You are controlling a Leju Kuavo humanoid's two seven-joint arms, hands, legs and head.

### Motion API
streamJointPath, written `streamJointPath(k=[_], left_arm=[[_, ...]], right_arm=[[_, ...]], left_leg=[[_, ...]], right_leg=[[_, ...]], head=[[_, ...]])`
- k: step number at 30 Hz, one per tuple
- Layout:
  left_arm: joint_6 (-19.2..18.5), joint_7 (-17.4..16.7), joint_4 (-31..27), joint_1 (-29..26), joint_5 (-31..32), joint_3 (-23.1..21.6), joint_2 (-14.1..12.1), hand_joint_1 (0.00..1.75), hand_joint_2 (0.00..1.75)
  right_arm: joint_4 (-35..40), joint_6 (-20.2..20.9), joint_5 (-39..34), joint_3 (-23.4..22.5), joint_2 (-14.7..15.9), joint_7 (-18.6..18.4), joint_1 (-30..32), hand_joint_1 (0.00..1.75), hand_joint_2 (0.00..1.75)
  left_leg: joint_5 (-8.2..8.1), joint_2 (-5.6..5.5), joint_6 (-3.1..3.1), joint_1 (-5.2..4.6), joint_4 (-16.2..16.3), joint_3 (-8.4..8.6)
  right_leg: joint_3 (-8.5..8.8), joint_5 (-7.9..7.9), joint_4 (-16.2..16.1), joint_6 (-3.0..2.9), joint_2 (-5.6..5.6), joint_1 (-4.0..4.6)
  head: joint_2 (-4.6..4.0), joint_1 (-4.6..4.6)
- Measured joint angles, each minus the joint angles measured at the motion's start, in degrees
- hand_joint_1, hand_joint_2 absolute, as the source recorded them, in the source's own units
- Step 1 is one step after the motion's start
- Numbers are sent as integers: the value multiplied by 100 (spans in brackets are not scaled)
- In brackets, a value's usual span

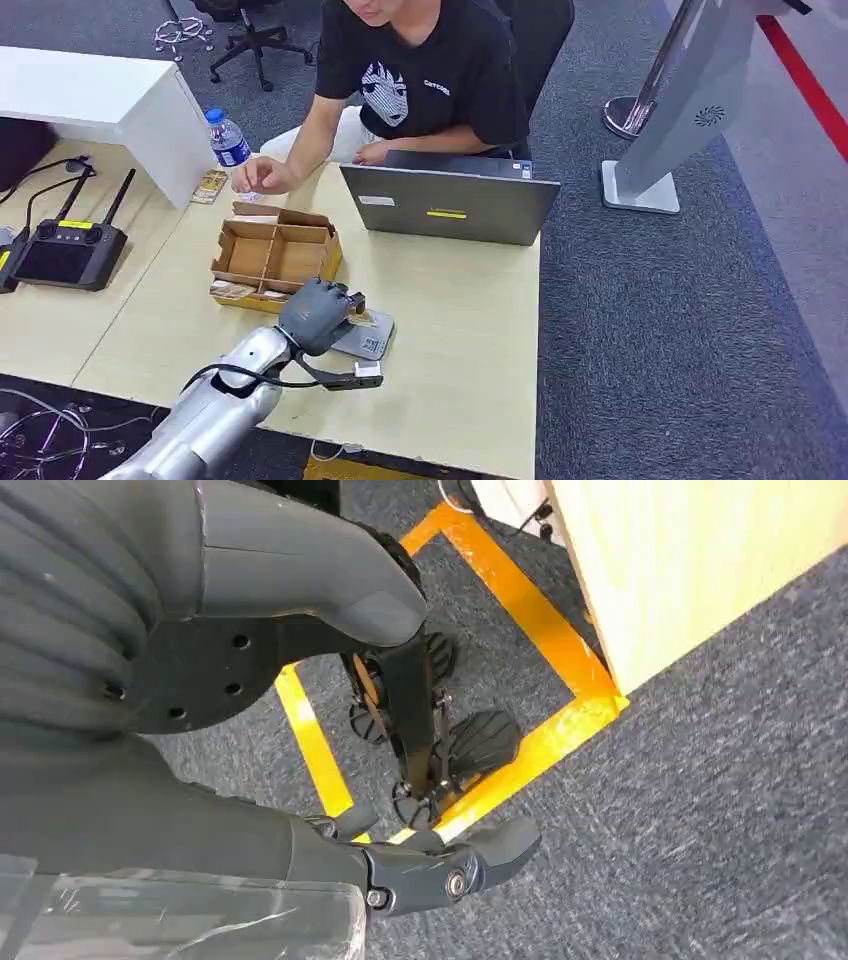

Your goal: Pass the card to the sensor for recognition and then transmit it.

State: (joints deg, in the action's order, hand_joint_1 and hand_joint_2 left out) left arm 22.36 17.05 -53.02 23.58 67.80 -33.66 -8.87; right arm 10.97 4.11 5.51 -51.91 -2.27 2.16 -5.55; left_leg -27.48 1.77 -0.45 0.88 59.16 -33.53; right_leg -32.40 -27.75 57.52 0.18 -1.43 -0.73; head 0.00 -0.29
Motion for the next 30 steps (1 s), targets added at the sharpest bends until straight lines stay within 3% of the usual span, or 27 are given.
streamJointPath(k=[3,7,18,26,27,28,29,30], left_arm=[[238,-22,-18,97,-100,2,-59,155,175],[282,-26,-96,291,-214,20,-173,159,175],[-105,83,-149,1251,-713,579,-514,161,175],[-112,114,-269,1312,-815,796,-569,161,175],[-110,120,-284,1312,-813,804,-573,140,175],[-110,125,-289,1311,-813,813,-577,10,175],[-105,135,-288,1307,-809,819,-586,0,175],[-101,144,-289,1296,-800,820,-588,0,175]], right_arm=[[0,6,59,2,0,26,3,0,175],[0,6,83,2,0,33,7,0,175],[-2,33,260,2,-4,33,15,0,175],[-2,35,273,2,-15,33,18,0,175],[-2,28,273,2,-15,33,19,0,175],[-2,28,273,2,-15,33,19,0,175],[-2,22,277,2,-17,33,18,0,175],[-2,22,275,2,-17,33,19,0,175]], left_leg=[[1,-1,-1,1,0,0],[2,-1,-2,1,0,0],[7,-1,-3,2,0,0],[6,1,-3,1,0,0],[6,0,-3,1,0,0],[6,0,-3,1,0,0],[6,0,-3,1,0,0],[6,0,-3,1,0,0]], right_leg=[[0,0,1,0,-1,1],[0,0,2,0,-1,1],[0,3,6,-3,0,2],[0,3,5,-3,1,1],[0,3,5,-3,1,1],[0,3,5,-3,1,1],[0,3,5,-3,1,1],[0,3,5,-3,0,1]], head=[[0,-2],[0,-2],[0,0],[0,0],[0,-2],[0,-2],[0,-2],[0,-2]])
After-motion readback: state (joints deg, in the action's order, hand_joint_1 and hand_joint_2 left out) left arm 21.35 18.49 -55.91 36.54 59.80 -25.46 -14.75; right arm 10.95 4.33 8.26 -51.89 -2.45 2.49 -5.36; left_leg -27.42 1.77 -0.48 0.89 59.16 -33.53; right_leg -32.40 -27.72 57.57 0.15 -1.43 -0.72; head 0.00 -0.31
